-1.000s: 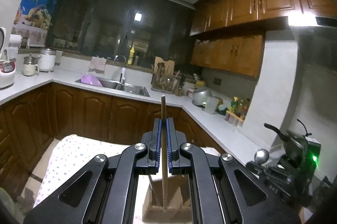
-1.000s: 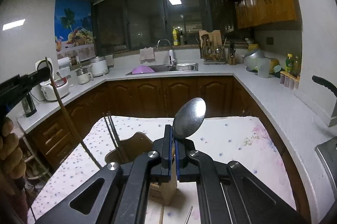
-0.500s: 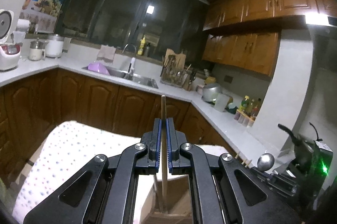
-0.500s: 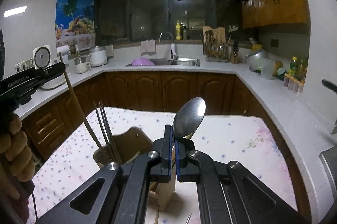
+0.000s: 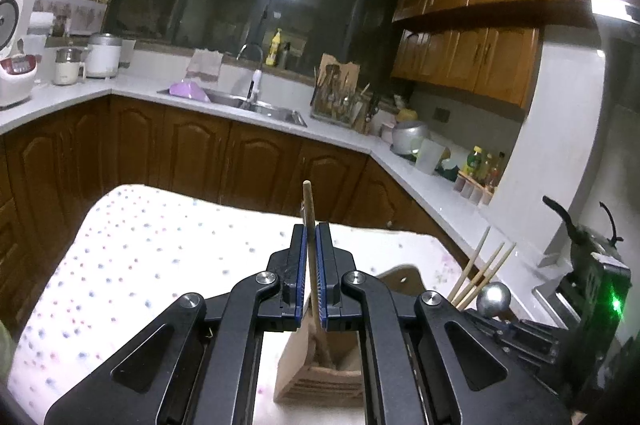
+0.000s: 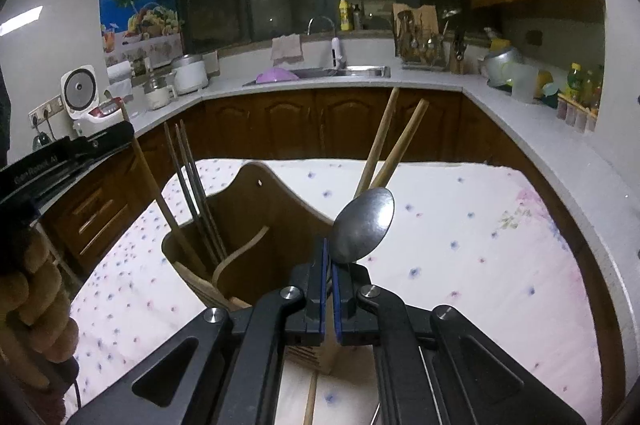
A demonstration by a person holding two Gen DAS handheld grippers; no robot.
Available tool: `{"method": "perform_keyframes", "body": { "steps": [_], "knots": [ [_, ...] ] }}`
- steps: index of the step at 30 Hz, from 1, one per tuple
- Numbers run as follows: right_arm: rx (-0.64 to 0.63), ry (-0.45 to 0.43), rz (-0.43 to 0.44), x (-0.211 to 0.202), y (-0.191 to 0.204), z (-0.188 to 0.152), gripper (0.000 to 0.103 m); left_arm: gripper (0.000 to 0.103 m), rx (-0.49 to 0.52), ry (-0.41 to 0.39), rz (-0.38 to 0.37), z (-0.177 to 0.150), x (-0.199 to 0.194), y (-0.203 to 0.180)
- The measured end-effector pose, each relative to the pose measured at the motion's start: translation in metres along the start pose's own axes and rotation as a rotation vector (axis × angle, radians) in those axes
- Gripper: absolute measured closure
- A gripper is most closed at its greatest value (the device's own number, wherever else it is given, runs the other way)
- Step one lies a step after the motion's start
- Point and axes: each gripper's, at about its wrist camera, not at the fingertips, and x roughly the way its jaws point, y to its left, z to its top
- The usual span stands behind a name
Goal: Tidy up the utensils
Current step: 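Lift the held chopstick and spoon and carry them above the holder, then lower the chopstick and spoon into the holder and open both tools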
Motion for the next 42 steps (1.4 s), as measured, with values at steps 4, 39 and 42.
{"method": "perform_keyframes", "body": {
  "steps": [4,39,42],
  "knots": [
    [0.017,0.026,0.02,0.006,-0.004,-0.003,0.101,0.099,-0.006,0.015,0.002,-0.004,0.002,0.003],
    [0.083,0.011,0.041,-0.003,-0.012,-0.002,0.087,0.072,-0.037,0.074,0.001,-0.008,0.005,0.015],
    [0.092,0.008,0.038,-0.003,-0.014,-0.003,0.083,0.062,-0.03,0.081,0.005,-0.009,0.004,0.015]
  ]
}}
